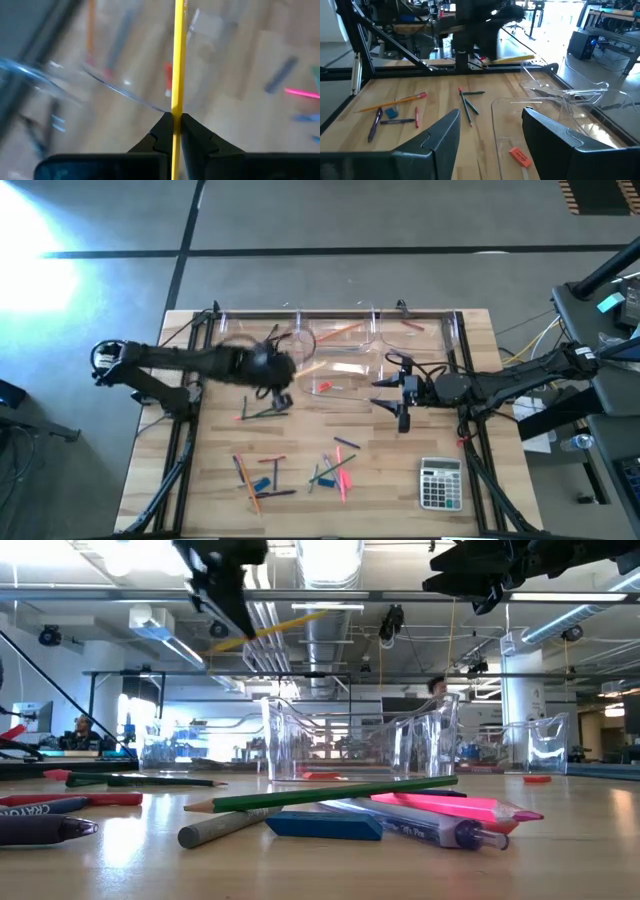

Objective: Sort crayons/erasers/pens/pencils in bins
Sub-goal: Put the yellow pencil into the top center transparent bin

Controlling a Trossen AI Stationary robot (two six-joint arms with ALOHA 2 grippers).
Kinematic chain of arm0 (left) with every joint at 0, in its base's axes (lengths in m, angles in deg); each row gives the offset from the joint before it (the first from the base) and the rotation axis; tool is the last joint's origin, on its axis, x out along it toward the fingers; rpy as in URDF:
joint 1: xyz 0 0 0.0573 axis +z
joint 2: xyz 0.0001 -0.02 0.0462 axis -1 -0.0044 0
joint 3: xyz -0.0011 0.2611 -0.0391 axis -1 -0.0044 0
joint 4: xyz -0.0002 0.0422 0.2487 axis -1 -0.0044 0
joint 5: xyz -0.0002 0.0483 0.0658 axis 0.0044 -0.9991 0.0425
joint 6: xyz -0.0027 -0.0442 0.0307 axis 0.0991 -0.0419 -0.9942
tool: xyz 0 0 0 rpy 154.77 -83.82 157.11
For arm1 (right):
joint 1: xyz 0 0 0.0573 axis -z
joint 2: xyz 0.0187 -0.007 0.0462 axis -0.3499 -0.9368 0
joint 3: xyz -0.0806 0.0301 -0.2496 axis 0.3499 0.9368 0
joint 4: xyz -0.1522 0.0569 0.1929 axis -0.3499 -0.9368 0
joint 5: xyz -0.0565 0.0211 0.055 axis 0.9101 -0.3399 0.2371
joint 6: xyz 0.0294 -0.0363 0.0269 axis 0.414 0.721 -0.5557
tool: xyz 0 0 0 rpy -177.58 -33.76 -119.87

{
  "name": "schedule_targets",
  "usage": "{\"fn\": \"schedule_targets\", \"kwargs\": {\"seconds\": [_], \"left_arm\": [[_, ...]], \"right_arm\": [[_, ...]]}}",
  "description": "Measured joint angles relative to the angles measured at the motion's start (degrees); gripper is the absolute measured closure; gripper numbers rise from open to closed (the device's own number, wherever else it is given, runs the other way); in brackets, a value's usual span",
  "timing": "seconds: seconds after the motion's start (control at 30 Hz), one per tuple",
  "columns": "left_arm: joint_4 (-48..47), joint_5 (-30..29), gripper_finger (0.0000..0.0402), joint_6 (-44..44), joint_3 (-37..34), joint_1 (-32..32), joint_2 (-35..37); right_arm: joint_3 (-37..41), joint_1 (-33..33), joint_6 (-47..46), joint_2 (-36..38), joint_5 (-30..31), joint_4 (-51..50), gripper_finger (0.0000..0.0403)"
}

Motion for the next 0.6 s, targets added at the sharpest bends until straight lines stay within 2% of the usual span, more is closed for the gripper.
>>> {"fn": "schedule_targets", "kwargs": {"seconds": [0.17, 0.33, 0.47, 0.6], "left_arm": [[0.4, 2.9, 0.0394, -13.8, 6.1, 10.2, -3.5], [1.8, 9.3, 0.0394, -26.2, 12.1, 19.4, -11.3], [3.3, 10.2, 0.0394, -36.3, 17.0, 24.1, -18.7], [4.0, 10.3, 0.0394, -39.5, 22.4, 27.0, -25.5]], "right_arm": [[0.0, 0.0, -0.2, 0.0, 0.0, -0.1, 0.02], [0.0, 0.0, 0.2, 0.0, 0.0, -0.1, 0.02], [0.0, 0.0, 0.2, 0.0, 0.0, -0.2, 0.02], [0.0, 0.0, 0.0, 0.0, 0.0, -0.4, 0.02]]}}
